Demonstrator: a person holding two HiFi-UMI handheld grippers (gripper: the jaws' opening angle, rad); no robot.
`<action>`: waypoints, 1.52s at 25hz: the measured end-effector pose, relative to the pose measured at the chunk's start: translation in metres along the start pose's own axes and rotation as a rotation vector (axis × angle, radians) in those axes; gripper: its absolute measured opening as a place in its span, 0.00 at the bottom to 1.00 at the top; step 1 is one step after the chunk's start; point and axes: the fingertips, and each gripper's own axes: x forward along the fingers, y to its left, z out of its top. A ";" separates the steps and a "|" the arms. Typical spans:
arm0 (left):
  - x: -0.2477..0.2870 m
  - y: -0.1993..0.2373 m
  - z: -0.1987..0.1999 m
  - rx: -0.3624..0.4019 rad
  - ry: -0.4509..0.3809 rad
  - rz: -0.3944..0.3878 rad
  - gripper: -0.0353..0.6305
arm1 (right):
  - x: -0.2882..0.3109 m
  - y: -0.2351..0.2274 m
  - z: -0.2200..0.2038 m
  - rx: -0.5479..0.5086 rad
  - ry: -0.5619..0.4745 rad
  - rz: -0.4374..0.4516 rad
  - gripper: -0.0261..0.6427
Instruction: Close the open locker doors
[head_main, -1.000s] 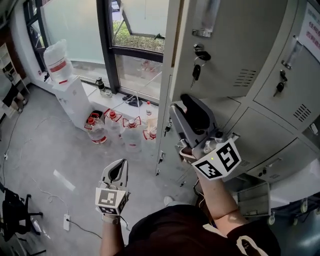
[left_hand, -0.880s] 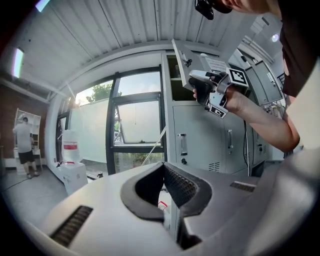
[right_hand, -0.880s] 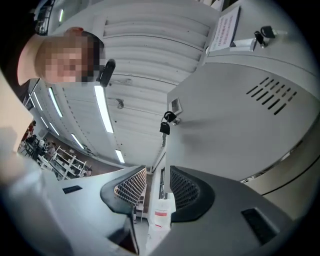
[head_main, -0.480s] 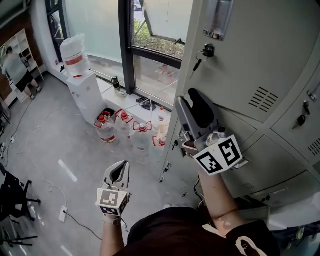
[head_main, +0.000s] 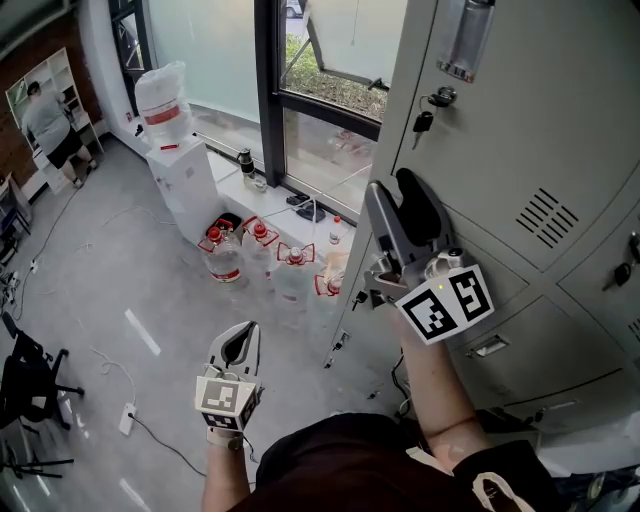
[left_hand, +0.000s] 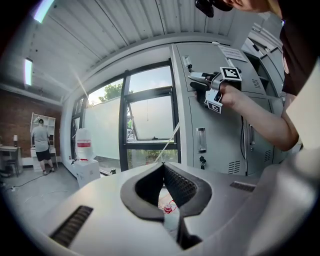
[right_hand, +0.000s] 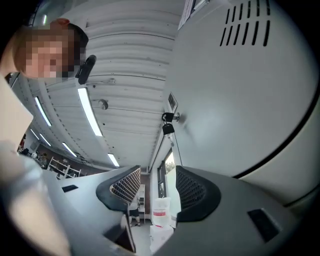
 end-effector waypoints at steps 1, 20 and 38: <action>0.001 0.000 0.000 0.000 0.001 -0.001 0.08 | 0.001 0.000 -0.001 0.003 0.001 -0.001 0.38; -0.023 -0.029 -0.007 0.026 -0.006 -0.232 0.08 | -0.075 0.034 -0.013 -0.001 0.093 -0.137 0.25; -0.064 -0.139 -0.042 0.040 0.028 -0.614 0.08 | -0.273 0.077 -0.032 -0.117 0.300 -0.505 0.10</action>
